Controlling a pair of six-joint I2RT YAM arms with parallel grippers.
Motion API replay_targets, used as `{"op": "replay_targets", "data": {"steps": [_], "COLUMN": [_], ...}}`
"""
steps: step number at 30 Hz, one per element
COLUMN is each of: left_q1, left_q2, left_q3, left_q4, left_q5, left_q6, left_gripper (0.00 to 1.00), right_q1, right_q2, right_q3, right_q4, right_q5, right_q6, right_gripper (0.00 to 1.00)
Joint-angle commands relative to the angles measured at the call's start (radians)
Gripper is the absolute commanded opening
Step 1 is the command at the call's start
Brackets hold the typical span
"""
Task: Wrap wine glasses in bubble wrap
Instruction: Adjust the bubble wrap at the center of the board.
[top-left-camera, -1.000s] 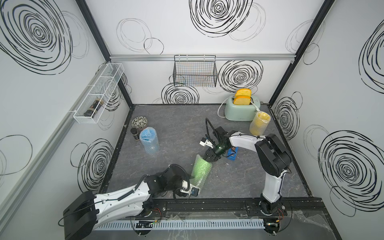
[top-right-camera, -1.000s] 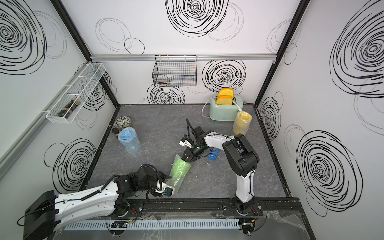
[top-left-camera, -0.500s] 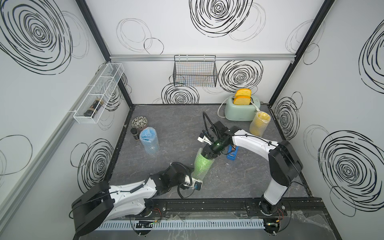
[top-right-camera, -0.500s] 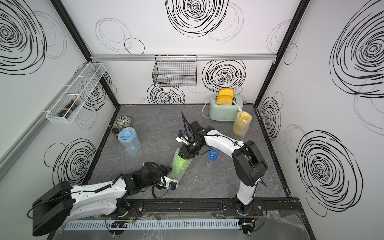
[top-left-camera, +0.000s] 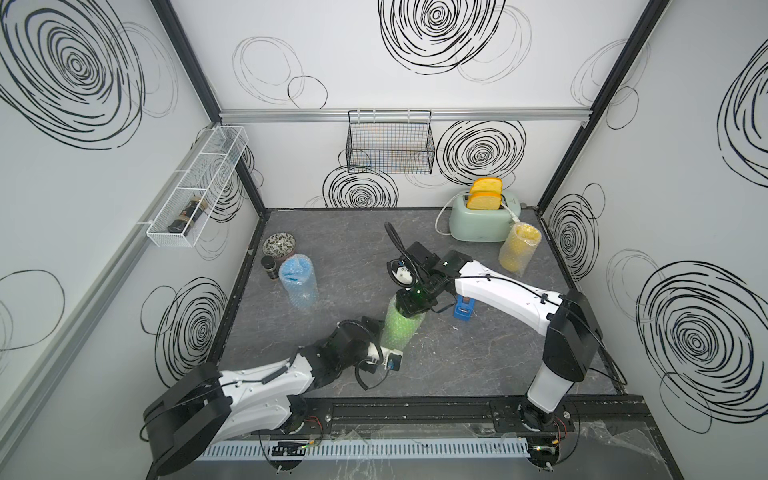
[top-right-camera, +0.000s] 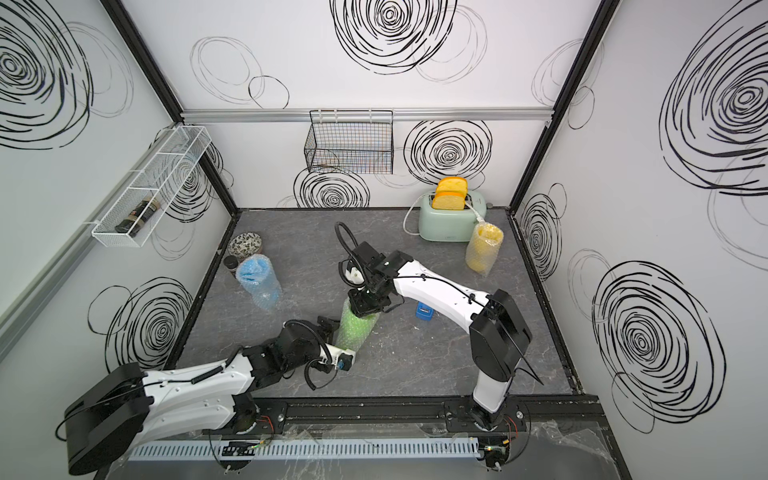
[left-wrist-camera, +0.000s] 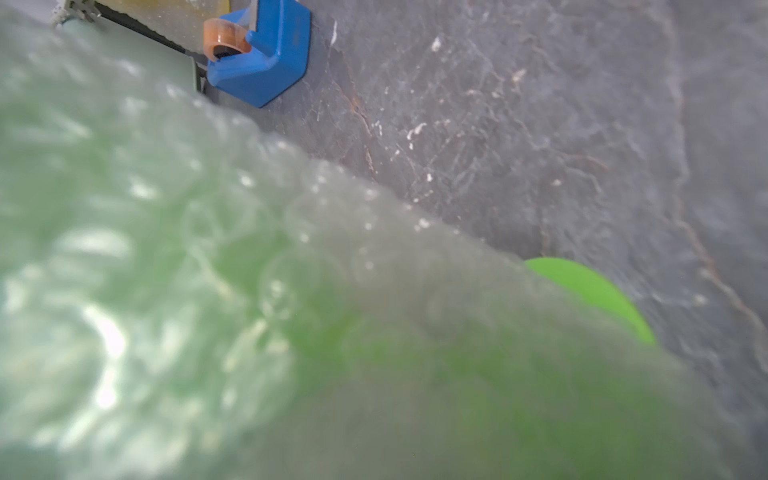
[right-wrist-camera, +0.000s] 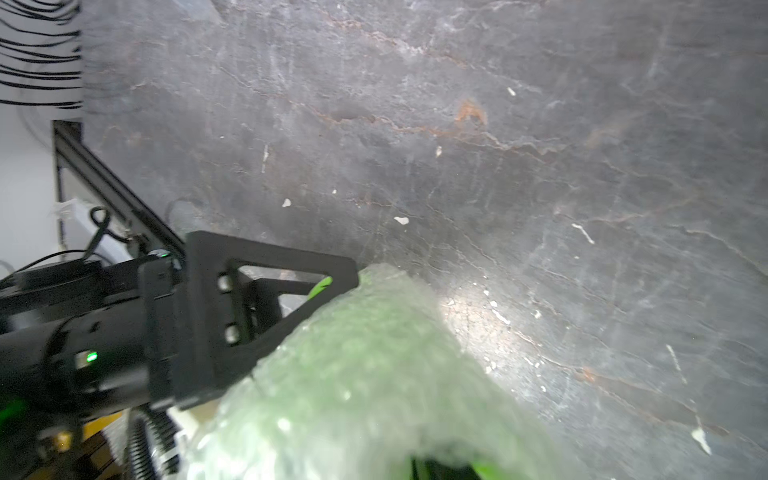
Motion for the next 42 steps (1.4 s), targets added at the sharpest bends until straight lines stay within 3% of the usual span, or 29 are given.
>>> {"op": "replay_targets", "data": {"steps": [1,6,12,16,19,23,28,33,42], "left_q1": [0.037,0.089,0.100,0.103,0.112,0.126,0.146,0.161,0.252], "left_q2": [-0.098,-0.152,-0.139,-0.015,0.110,0.144,-0.044,-0.176,-0.151], "left_q3": [0.008,-0.077,-0.174,-0.164,-0.110,-0.098,-0.150,-0.172,-0.188], "left_q4": [-0.099,-0.059,0.167,0.374,0.426,0.402,0.134,-0.107,-0.156], "left_q5": [0.070,0.087,0.014,-0.028,-0.042,-0.032,0.017,-0.035,-0.095], "left_q6": [0.044,0.016,0.055,0.089,0.123,0.171,0.272,0.366,0.429], "left_gripper": [0.97,0.97,0.97,0.98,0.97,0.97,0.97,0.97,0.97], "right_q1": [0.055,0.115,0.109,0.116,0.132,0.164,0.182,0.212,0.226], "right_q2": [0.038,0.065,0.032,0.034,0.066,0.098,0.149,0.233,0.233], "right_q3": [0.023,0.040,0.003,0.038,0.093,0.102,0.118,0.204,0.249], "right_q4": [-0.085,-0.053,0.072,0.037,-0.035,-0.057,-0.108,-0.218,-0.182], "right_q5": [0.154,0.126,-0.083,-0.046,0.031,0.091,0.180,0.319,0.273], "right_q6": [0.072,0.116,0.139,0.146,0.148,0.158,0.167,0.177,0.152], "right_gripper": [0.29,0.29,0.29,0.29,0.30,0.30,0.29,0.28,0.28]}}
